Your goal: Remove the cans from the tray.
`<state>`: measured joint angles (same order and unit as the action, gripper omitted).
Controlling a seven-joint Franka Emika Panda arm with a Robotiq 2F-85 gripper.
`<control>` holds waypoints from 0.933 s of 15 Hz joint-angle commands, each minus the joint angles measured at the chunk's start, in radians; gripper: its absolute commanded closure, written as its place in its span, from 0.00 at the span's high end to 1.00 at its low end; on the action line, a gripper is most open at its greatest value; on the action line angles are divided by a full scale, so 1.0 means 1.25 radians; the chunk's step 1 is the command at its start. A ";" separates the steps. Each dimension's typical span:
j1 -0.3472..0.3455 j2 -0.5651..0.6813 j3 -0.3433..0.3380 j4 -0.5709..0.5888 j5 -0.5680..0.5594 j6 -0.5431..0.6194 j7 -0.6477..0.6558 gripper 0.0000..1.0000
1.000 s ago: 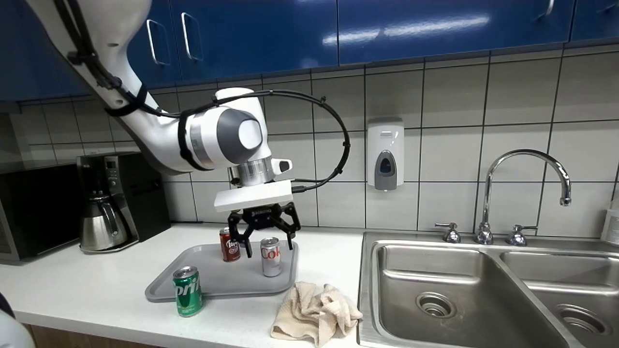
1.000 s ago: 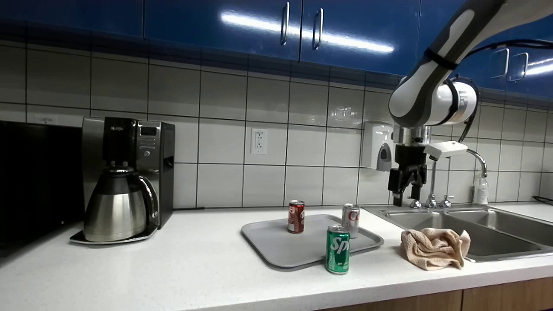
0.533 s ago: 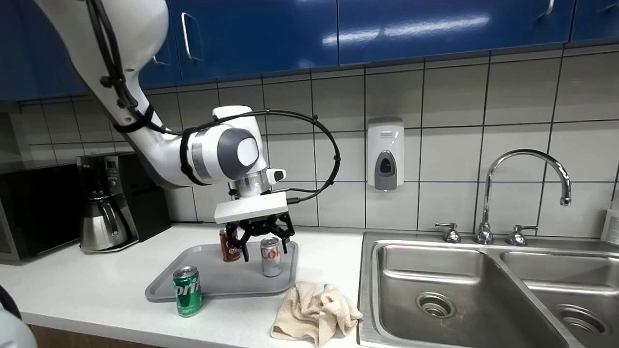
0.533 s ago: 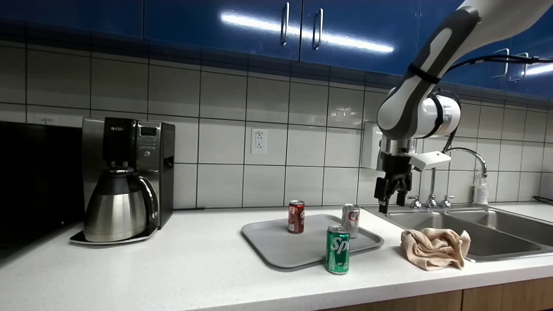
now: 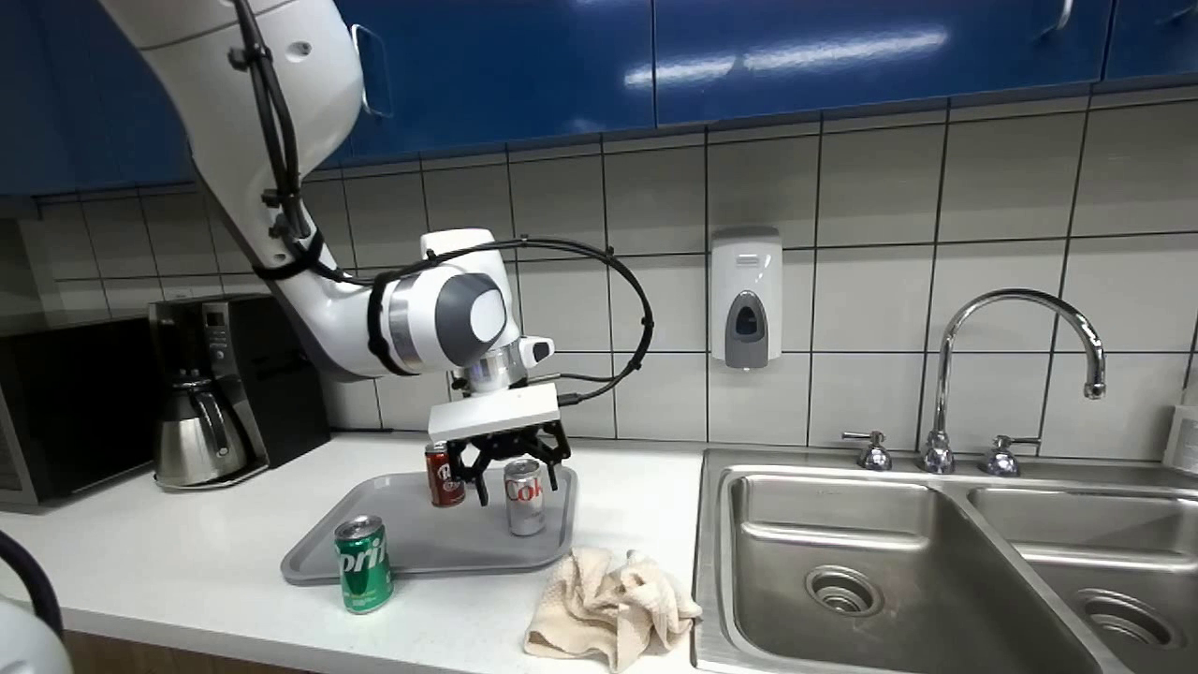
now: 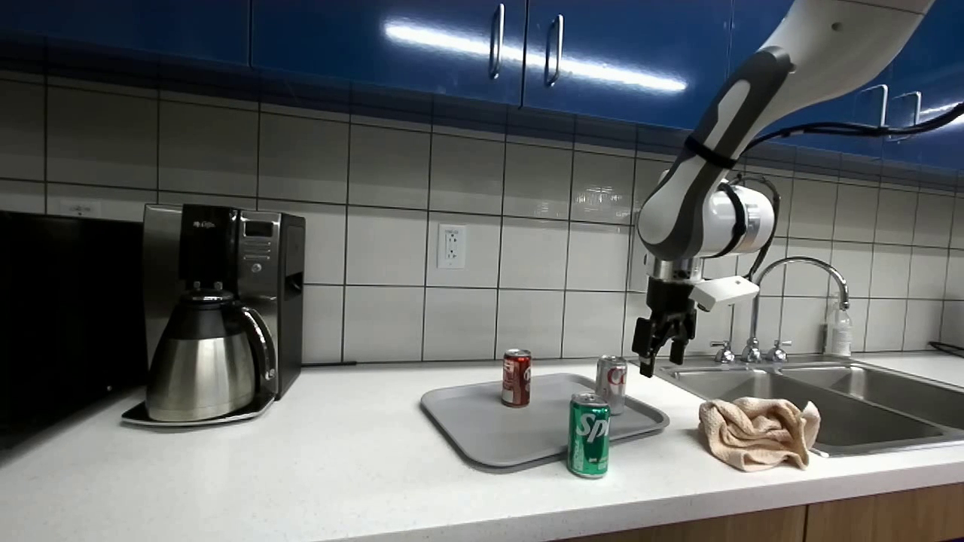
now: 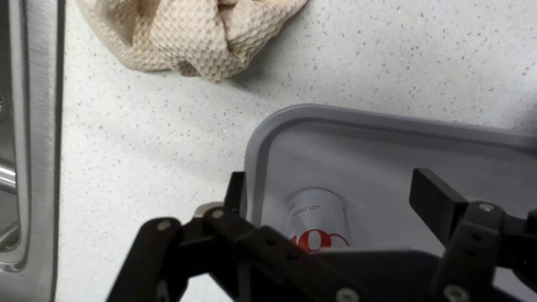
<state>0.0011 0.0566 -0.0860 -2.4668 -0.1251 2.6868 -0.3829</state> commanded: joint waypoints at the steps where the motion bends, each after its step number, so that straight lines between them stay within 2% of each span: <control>1: -0.015 0.057 0.029 0.057 0.048 0.004 -0.006 1.00; 6: -0.027 0.113 0.052 0.114 0.107 0.003 -0.003 1.00; 14: -0.047 0.187 0.070 0.199 0.123 -0.007 0.007 1.00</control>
<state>-0.0273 0.2495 -0.0298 -2.2737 0.0147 2.6889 -0.3811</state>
